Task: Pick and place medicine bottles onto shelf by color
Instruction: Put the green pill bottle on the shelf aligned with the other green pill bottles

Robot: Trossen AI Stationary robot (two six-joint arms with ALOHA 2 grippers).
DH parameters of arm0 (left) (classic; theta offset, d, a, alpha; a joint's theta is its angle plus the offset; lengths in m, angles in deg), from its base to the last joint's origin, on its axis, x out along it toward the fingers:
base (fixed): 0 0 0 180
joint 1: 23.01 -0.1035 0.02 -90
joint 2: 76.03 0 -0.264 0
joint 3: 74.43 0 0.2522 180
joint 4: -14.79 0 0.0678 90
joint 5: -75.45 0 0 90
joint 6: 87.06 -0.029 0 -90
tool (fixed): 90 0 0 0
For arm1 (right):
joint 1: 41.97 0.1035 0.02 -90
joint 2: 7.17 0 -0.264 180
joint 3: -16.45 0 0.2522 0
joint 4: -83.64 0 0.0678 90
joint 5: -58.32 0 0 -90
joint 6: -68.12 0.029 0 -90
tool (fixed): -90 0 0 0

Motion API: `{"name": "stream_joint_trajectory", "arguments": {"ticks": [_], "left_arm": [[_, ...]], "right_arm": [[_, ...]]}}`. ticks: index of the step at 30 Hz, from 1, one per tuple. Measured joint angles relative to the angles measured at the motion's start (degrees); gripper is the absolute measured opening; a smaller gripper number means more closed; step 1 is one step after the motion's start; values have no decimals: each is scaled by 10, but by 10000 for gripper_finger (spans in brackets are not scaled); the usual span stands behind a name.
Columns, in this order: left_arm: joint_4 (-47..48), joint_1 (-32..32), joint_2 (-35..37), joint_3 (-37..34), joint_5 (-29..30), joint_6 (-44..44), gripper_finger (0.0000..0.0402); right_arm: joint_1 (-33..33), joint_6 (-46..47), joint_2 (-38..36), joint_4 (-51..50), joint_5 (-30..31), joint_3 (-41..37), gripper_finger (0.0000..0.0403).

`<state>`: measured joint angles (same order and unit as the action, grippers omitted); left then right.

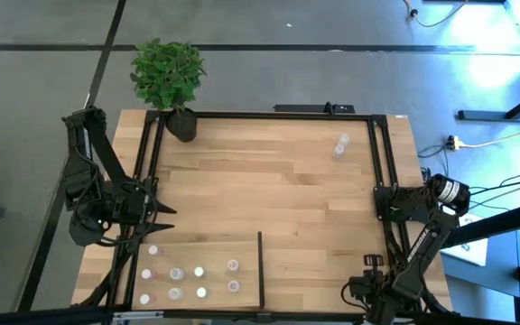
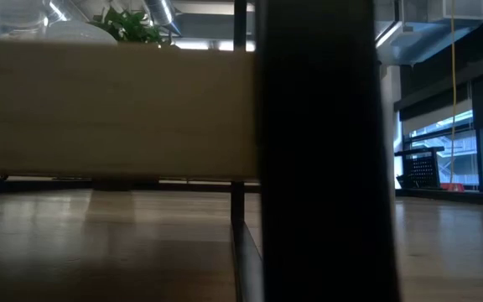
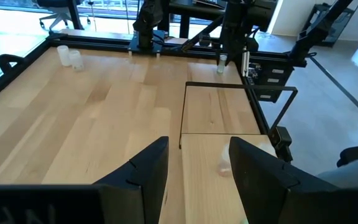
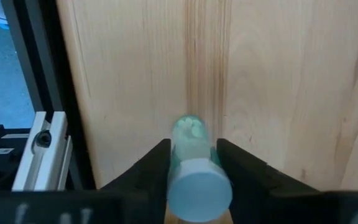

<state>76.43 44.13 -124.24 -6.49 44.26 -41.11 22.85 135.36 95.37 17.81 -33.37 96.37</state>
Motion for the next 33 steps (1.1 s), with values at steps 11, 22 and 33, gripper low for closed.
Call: {"name": "stream_joint_trajectory", "arguments": {"ticks": [11, 22, 33], "left_arm": [[0, 0, 0, 0, -16, 0, 163], [1, 0, -1, 0, -15, -6, 163], [1, 0, -3, 0, -42, -44, 163]], "right_arm": [[-33, 39, 0, -2, 1, 0, 118], [-109, -20, 0, -7, 12, 7, 114], [-204, -127, 0, -76, 18, 97, 113]]}}
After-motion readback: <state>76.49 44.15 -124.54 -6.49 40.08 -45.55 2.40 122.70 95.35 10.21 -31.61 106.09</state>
